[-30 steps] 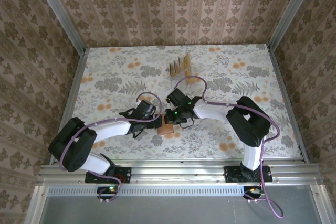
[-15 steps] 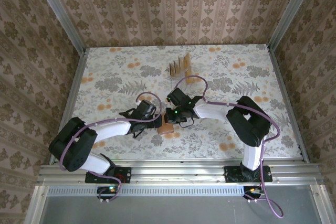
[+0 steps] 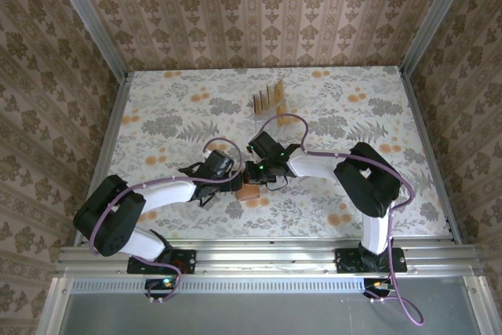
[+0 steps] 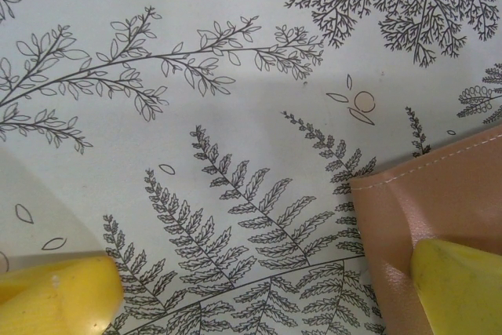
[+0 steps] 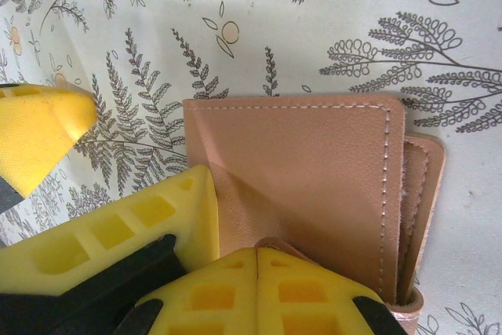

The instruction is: Put the credit cards into the card holder

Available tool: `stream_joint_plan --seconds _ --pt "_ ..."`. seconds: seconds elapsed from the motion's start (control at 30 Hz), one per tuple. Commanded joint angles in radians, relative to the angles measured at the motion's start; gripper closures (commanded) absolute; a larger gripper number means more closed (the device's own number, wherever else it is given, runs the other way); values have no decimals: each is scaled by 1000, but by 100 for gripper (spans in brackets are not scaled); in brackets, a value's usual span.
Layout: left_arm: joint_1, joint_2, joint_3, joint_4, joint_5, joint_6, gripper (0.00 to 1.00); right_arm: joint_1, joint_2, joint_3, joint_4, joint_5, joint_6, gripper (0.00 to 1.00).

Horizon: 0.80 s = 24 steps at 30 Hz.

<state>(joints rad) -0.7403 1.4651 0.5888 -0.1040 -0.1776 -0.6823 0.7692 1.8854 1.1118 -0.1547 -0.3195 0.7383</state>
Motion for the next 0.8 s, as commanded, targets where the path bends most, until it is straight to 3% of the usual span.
stream_joint_plan --seconds 0.0,0.3,0.5,0.77 --pt "2 124 -75 10 104 -8 0 -5 34 -12 25 12 14 100" --pt "1 126 -73 6 104 -5 0 -41 -41 -64 88 -31 28 100" --pt "1 123 -73 -1 104 -4 0 -53 -117 -18 25 -39 -3 100" --pt "-2 116 -73 -6 101 -6 0 -54 -80 -2 -11 -39 -22 100"
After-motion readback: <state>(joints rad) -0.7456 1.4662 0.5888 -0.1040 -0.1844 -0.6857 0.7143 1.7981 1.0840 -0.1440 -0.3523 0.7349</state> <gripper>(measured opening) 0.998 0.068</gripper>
